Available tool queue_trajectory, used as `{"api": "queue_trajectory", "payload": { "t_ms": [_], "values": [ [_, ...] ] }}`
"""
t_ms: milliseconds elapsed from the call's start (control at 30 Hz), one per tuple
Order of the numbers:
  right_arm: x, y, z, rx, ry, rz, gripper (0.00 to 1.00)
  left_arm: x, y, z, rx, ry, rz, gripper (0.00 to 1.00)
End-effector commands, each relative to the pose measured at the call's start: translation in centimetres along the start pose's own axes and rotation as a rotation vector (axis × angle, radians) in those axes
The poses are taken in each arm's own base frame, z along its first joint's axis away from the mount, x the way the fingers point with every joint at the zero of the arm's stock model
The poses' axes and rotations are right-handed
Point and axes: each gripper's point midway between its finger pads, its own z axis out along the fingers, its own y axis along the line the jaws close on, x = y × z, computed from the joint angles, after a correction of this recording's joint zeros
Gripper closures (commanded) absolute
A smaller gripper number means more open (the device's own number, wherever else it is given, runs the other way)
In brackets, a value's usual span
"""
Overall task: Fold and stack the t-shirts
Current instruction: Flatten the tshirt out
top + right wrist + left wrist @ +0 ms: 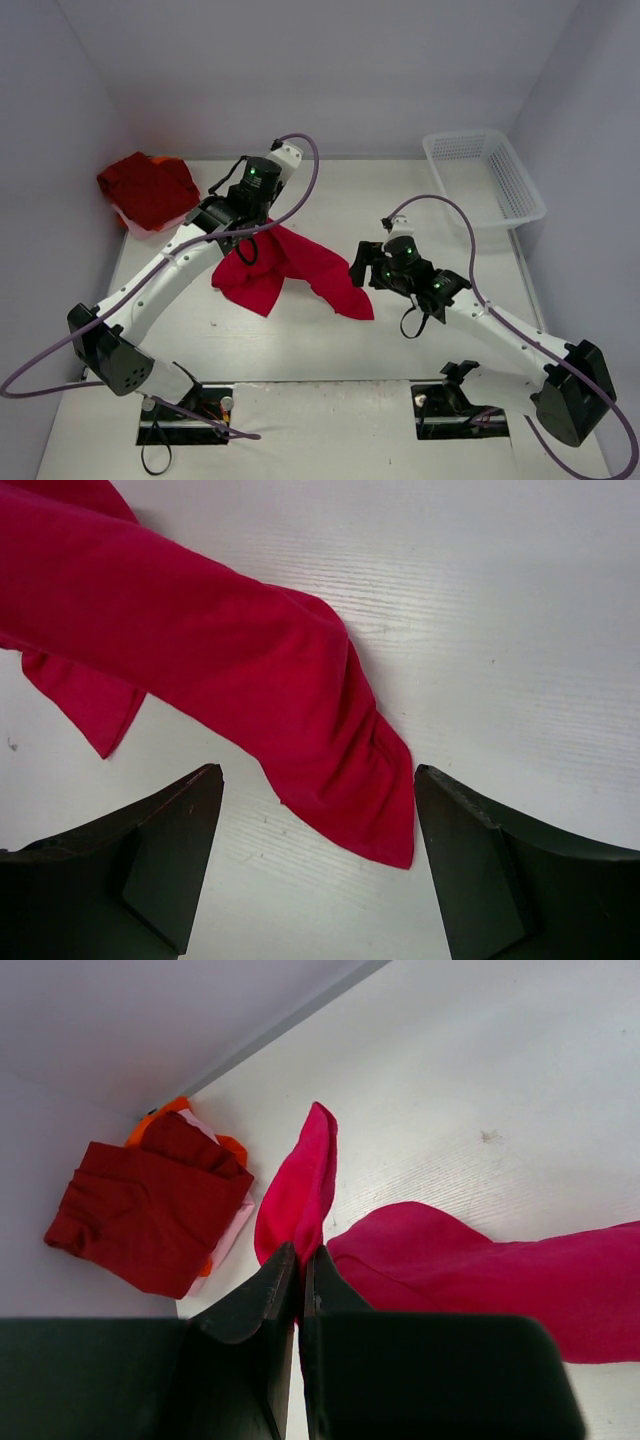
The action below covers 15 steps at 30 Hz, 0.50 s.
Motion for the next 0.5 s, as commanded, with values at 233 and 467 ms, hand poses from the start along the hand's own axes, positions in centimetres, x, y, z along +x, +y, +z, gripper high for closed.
{"api": "queue_trajectory", "payload": {
  "t_ms": [233, 467],
  "values": [
    [-2.1, 2.3, 2.7, -0.074, -0.065, -0.016, 0.26, -1.9, 4.3, -2.6, -0.140, -0.061, -0.085, 1.00],
    [-0.3, 3.0, 4.0, -0.095, -0.019, -0.034, 0.27, -1.7, 5.6, -2.2, -0.185, -0.045, -0.098, 1.00]
  ]
}}
